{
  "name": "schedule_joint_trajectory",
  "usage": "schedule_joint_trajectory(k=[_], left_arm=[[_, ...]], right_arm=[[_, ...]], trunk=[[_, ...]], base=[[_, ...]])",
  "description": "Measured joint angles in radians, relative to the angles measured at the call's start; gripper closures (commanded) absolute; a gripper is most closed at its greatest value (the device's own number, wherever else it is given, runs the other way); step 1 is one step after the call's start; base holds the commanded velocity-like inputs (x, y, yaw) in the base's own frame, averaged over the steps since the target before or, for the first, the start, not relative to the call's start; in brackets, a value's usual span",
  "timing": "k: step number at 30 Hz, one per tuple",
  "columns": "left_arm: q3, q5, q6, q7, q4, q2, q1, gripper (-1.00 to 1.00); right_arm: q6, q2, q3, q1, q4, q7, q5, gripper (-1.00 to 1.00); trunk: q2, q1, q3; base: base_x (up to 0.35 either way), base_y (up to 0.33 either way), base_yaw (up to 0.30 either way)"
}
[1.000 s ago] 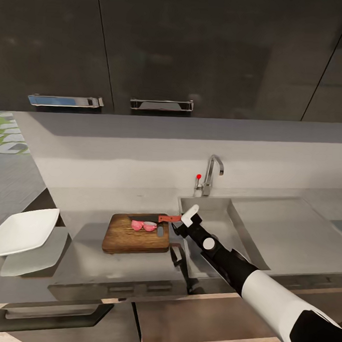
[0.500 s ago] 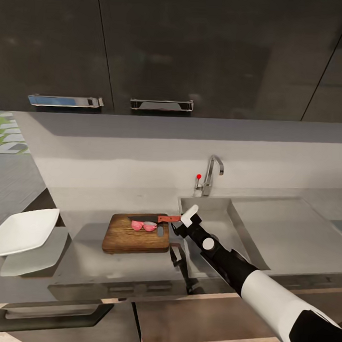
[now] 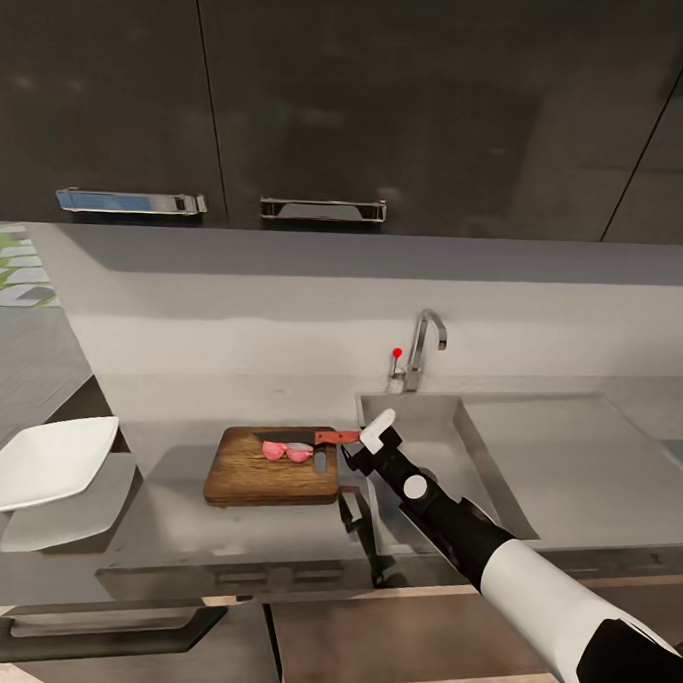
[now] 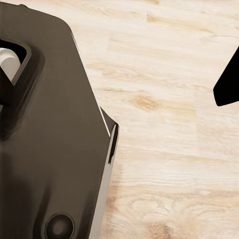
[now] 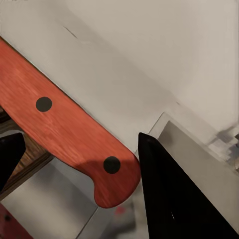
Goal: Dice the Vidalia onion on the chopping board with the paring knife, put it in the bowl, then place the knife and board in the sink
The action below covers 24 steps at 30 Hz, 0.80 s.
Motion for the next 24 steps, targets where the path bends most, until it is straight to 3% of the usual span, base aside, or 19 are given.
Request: schedule_joint_trajectory(k=[24], left_arm=[[0.0,0.0,0.0,0.0,0.0,0.0,0.0,-1.0]], right_arm=[[0.0,0.002,0.001,0.0,0.002,-0.003,0.001,1.0]], trunk=[[0.0,0.0,0.0]], base=[[0.0,0.0,0.0]])
